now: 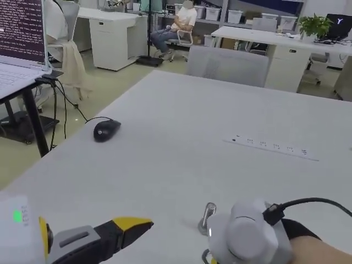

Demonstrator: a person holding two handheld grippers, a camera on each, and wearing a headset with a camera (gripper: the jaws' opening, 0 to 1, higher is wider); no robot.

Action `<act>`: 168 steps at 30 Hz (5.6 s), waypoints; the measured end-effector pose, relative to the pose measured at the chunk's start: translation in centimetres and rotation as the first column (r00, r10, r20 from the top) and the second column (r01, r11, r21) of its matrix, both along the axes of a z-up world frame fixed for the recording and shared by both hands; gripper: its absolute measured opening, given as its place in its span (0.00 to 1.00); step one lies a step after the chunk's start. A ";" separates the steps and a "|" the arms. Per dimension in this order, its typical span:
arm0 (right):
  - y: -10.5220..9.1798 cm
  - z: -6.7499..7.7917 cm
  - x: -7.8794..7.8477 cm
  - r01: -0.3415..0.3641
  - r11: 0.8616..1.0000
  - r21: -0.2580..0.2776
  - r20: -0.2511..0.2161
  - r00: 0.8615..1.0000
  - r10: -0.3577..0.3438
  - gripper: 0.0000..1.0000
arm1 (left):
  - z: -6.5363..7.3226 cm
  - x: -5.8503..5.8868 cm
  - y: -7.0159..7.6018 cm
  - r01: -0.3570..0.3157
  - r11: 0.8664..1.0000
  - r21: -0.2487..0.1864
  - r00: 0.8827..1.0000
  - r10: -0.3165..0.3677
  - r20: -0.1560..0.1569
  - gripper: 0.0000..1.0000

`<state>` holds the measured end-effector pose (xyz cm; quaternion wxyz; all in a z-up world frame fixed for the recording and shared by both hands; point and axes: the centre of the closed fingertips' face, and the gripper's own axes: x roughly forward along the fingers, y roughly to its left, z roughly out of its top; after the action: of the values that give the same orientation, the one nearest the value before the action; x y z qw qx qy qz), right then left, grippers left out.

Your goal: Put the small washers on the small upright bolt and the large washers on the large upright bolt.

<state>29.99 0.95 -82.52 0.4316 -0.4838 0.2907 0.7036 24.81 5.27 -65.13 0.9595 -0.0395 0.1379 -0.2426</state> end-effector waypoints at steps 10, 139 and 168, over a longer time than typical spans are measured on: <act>-0.1 0.1 0.1 0.002 1.000 -0.016 0.003 1.000 -0.002 0.25 | -0.1 -0.3 0.6 -0.019 1.000 0.000 1.000 0.019 0.000 0.53; 3.5 2.6 11.2 -0.010 0.999 0.038 0.133 0.991 0.005 0.26 | -1.1 0.7 1.9 -0.069 0.998 -0.014 0.997 0.068 -0.033 0.52; -1.8 0.7 6.0 0.087 0.996 0.006 0.048 0.995 -0.087 0.29 | -0.1 -0.6 0.1 -0.025 1.000 0.001 1.000 0.025 -0.003 0.52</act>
<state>36.00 -0.86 -81.79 0.4697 -0.4867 0.2998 0.6727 24.19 5.34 -65.21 0.9622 -0.0410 0.1389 -0.2305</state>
